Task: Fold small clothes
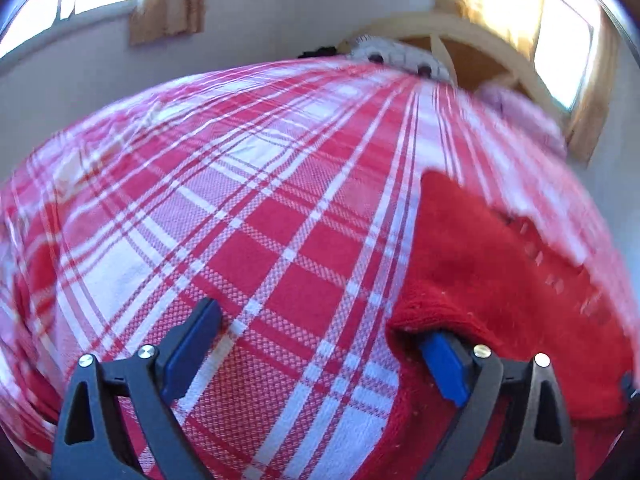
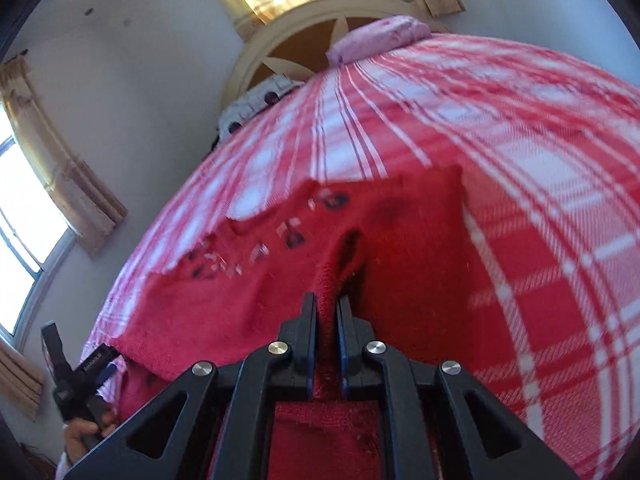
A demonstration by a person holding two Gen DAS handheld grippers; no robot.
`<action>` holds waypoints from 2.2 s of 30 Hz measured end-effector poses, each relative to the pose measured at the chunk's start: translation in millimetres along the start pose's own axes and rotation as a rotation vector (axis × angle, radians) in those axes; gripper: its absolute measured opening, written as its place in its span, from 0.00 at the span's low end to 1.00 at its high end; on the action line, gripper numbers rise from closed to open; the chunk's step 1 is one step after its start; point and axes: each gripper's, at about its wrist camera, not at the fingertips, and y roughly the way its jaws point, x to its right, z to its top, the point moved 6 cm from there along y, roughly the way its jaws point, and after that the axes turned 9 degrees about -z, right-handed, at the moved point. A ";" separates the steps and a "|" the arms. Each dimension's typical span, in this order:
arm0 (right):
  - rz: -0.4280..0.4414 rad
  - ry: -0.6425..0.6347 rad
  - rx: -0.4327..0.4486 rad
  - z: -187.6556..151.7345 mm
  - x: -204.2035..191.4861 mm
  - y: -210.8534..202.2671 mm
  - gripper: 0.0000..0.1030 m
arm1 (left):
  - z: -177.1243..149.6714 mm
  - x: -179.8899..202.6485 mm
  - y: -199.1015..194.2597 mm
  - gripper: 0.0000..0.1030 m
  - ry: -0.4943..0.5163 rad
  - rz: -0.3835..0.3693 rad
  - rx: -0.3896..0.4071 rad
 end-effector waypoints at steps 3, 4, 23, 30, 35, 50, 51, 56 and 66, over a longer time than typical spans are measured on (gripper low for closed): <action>-0.001 -0.002 0.021 -0.7 0.6 -3.0 0.08 | -2.0 1.0 -0.7 0.94 0.024 0.001 -0.003; -0.009 -0.015 0.023 -0.1 -0.1 -3.8 0.08 | -1.5 0.4 0.0 0.94 0.021 -0.005 -0.002; -0.221 -0.142 0.090 3.2 -1.7 -9.5 0.07 | -4.8 2.1 -4.1 0.97 0.071 -0.019 -0.024; -0.223 -0.160 0.166 15.7 -8.0 -31.6 0.07 | -9.2 -5.9 -9.5 1.00 0.097 -0.014 -0.011; -0.276 -0.160 0.121 15.6 4.4 -20.3 0.07 | -10.0 -3.8 -7.7 1.00 0.105 0.005 -0.004; -0.217 0.014 0.163 13.2 37.7 -52.6 0.37 | -7.9 -0.7 -70.2 1.00 0.286 -0.083 0.031; -0.233 0.004 0.199 14.8 36.3 -61.7 0.37 | -2.4 4.2 -72.0 1.00 0.299 -0.086 0.053; -0.162 -0.116 0.221 16.4 -6.0 -71.3 0.37 | 23.9 56.6 -57.7 1.00 0.375 -0.163 0.105; -0.157 -0.209 0.006 0.0 -9.2 -6.9 0.35 | 22.2 44.9 29.5 0.96 0.280 0.050 -0.039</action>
